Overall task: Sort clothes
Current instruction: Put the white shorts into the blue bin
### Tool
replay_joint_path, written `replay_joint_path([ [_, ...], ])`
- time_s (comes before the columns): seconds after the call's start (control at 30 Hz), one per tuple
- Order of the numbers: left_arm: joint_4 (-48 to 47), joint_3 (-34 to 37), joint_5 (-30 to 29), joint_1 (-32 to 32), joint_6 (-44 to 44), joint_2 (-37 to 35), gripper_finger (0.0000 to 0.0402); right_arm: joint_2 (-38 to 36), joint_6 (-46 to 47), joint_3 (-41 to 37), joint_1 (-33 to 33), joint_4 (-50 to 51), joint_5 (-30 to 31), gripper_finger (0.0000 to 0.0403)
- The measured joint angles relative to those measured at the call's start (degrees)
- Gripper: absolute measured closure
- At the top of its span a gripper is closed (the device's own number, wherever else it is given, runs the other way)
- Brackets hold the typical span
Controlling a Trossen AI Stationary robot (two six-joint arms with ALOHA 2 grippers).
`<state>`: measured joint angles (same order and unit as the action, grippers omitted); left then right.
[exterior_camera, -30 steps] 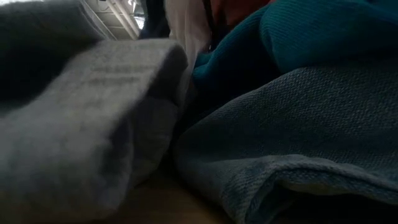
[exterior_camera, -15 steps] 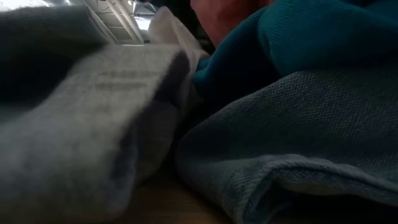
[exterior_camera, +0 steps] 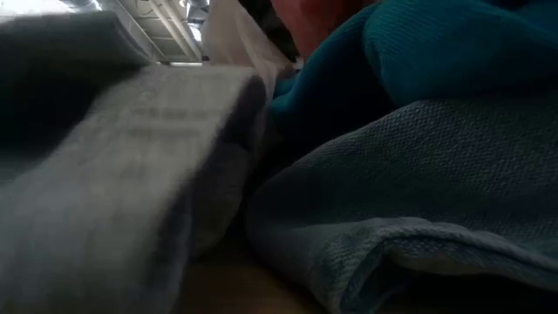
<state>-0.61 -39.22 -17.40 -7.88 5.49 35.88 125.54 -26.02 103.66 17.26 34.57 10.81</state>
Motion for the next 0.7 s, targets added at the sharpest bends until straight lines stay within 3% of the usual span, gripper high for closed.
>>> replay_joint_path([
  [0.13,-0.01,0.0,0.0,0.0,0.11,0.0,0.0343,-0.03,-1.23,3.67,0.28,2.39,0.3,0.0386],
  [0.3,-0.01,0.0,0.01,0.0,0.09,0.0,0.0343,-0.73,-3.22,12.03,0.46,8.92,5.84,0.0357],
  [0.6,-0.02,0.0,0.01,0.0,0.09,0.0,0.0343,-0.77,-7.2,29.99,0.44,24.32,16.95,0.0381],
  [0.7,-0.02,0.0,0.0,0.0,0.09,0.0,0.0343,-3.08,-7.87,30.38,0.44,24.98,20.41,0.0375],
])
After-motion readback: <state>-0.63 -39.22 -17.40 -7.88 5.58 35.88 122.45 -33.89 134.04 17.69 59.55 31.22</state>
